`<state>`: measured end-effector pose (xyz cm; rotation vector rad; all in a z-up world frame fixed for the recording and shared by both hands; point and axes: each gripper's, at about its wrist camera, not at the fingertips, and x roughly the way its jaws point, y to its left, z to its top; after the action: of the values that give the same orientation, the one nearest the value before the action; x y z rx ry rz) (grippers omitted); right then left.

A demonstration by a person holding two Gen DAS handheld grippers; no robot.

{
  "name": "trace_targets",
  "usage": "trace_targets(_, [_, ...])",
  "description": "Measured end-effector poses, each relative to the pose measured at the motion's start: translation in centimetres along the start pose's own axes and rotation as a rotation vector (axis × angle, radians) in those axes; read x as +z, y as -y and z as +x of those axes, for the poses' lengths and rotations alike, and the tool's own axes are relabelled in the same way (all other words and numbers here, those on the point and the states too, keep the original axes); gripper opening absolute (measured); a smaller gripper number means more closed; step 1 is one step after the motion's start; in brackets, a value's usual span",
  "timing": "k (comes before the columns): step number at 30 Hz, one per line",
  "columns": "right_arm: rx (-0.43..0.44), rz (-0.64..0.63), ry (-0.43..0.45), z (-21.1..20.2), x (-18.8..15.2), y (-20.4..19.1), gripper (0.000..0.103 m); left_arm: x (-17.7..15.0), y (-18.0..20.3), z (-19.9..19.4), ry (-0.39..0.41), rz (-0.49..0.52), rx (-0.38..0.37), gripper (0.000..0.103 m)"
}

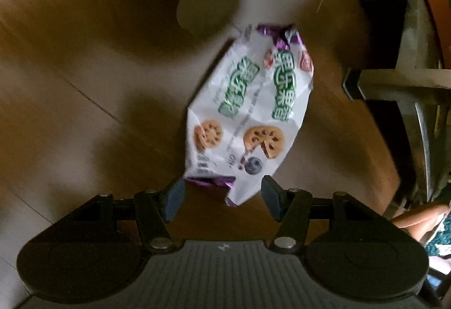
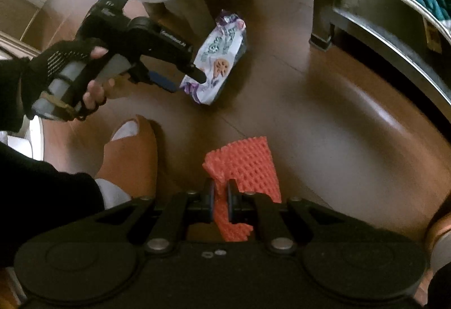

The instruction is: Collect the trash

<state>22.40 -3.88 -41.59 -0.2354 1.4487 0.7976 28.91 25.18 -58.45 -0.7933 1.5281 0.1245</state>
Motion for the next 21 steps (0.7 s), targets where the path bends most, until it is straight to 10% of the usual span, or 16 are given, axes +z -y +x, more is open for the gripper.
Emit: trace_targets(21, [-0.018, 0.004, -0.008, 0.5, 0.4, 0.0, 0.008, 1.0, 0.9, 0.7, 0.019, 0.072, 0.088, 0.038])
